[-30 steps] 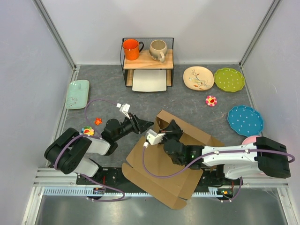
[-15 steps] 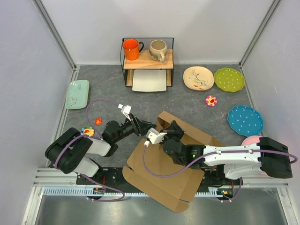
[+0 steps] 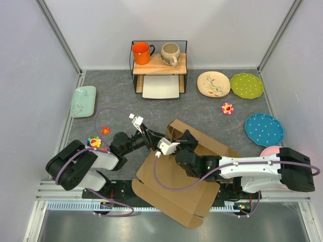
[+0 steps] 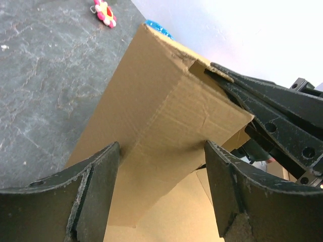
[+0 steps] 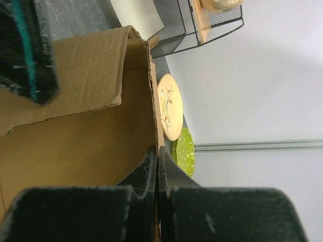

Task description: Fold the paper box

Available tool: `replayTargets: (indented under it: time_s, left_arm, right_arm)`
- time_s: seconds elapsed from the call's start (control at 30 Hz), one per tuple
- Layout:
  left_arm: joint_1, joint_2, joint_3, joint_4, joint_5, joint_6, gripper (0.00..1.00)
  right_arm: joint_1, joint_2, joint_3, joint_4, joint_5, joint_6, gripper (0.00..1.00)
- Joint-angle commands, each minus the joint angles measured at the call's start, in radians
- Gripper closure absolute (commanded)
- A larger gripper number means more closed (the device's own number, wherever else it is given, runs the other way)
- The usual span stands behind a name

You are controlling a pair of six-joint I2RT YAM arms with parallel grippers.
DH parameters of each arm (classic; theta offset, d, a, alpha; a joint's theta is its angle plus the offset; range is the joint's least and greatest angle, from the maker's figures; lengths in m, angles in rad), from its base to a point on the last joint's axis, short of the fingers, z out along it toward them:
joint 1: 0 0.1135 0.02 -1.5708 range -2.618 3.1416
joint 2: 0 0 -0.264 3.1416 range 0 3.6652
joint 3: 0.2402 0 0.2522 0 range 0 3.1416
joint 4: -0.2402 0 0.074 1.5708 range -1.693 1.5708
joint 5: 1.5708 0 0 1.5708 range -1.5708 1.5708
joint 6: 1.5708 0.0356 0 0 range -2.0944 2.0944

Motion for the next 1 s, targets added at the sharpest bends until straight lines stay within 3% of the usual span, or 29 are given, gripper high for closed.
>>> replayTargets:
  time_s: [0.0, 0.5, 0.97]
  left_arm:
    - [-0.004, -0.02, 0.063, 0.095, -0.012, 0.086, 0.25]
    - [-0.024, 0.001, 0.129, -0.038, -0.061, 0.27, 0.24]
    - [-0.058, 0.096, 0.141, -0.004, -0.141, 0.339, 0.39]
  right_arm:
    - [0.008, 0.004, 0.03, -0.011, -0.044, 0.054, 1.0]
    - [0.009, 0.016, 0.059, -0.025, -0.08, 0.067, 1.0]
    - [0.009, 0.02, 0.073, -0.037, -0.11, 0.07, 1.0]
